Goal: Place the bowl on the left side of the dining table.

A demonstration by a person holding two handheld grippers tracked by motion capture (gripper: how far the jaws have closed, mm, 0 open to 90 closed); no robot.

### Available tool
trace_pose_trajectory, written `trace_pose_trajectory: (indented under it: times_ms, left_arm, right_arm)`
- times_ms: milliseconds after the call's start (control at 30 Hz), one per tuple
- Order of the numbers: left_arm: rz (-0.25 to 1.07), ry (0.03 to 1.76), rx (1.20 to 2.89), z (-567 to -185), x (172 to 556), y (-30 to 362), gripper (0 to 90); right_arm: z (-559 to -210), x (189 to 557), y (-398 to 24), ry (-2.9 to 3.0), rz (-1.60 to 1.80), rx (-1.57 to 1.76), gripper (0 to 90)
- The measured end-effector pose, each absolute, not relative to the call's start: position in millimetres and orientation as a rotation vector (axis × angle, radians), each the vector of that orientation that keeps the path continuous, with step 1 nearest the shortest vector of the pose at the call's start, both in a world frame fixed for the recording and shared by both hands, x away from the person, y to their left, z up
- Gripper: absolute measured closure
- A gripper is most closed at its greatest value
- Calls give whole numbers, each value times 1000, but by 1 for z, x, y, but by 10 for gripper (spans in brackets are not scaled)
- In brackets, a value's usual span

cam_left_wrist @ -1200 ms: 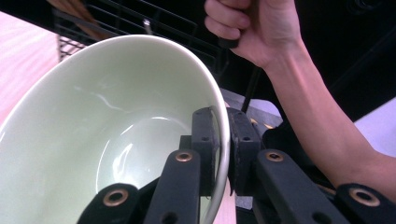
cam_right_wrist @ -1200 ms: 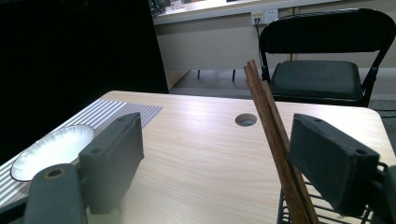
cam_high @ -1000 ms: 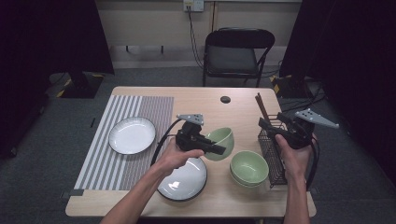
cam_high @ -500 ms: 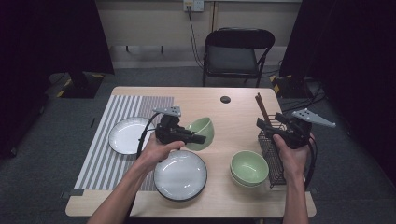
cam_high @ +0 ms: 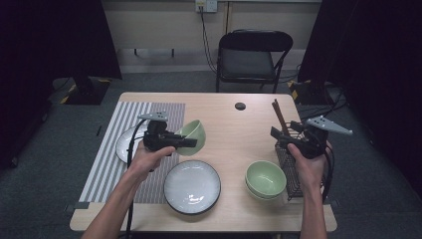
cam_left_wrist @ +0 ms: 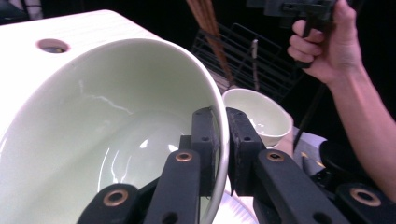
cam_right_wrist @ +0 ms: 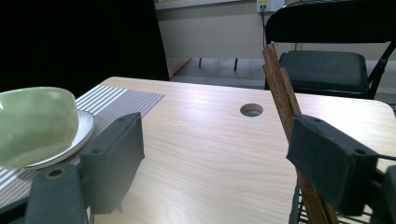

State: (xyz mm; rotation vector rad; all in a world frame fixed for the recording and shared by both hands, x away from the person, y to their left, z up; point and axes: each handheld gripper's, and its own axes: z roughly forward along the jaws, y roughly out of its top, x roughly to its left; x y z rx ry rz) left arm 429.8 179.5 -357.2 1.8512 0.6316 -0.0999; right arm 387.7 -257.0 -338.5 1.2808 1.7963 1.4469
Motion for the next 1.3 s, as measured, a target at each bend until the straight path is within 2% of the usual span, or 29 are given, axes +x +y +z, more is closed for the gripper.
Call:
trace_pose_trajectory:
  times_ms: [567,867,1300]
  left_arm:
    - [34,801,1789,-368,441,240,831]
    - [100,947,1761,-388,447,271,831]
    - [204,1080,1804,-411,454,297,830]
  right_arm:
    - [-339,389,-258,1799,1438,1289,178]
    - [-339,388,-259,1796,1443,1291,182]
    - [-339,389,-259,1798,1442,1297,182]
